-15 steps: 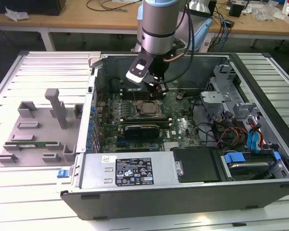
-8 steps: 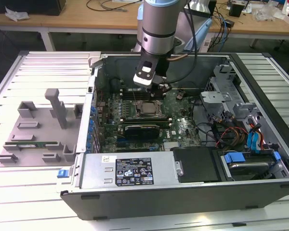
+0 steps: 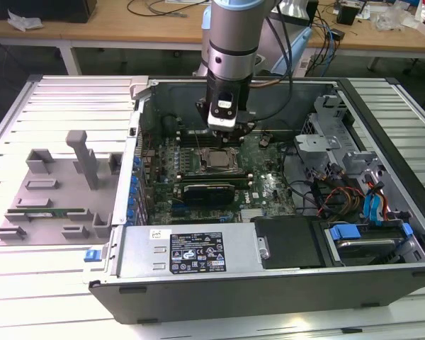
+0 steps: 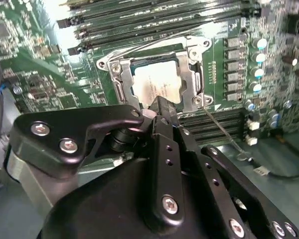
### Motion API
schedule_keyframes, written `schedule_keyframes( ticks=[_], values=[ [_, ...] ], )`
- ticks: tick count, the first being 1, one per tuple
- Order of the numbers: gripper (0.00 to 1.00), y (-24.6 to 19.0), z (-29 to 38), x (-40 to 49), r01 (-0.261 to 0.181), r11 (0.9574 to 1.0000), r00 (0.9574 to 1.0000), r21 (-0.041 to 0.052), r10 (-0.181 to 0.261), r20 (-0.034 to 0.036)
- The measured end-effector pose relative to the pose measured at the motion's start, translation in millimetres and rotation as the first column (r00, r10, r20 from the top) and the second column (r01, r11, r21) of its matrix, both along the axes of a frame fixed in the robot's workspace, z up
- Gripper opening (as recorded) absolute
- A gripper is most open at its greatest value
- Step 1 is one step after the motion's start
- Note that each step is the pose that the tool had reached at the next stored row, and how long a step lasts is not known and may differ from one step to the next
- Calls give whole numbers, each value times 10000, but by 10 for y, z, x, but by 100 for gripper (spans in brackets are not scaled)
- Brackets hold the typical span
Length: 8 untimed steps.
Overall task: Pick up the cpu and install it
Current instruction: 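Close the cpu cover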
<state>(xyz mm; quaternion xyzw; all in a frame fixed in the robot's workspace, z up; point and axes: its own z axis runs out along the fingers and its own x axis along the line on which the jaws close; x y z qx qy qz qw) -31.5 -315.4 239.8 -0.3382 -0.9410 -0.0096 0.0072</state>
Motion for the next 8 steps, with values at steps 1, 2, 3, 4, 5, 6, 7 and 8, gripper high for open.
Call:
schedule_keyframes(
  ticks=[1,2,3,4,5,6,7,8],
  values=[
    [11,0,0,0,-348,9994,9994,0,348,0],
    [11,0,-1,0,-756,9971,9971,0,756,0],
    [11,0,-1,0,-1055,9944,9944,0,1055,1],
    [11,0,-1,0,-1520,9884,9884,0,1520,0],
    [11,0,-1,0,-1848,9828,9828,0,1848,1],
    [11,0,-1,0,-2082,9781,9781,0,2082,1],
    [11,0,-1,0,-2475,9689,9689,0,2475,0],
    [11,0,-1,0,-2884,9575,9575,1,2884,1]
  ],
)
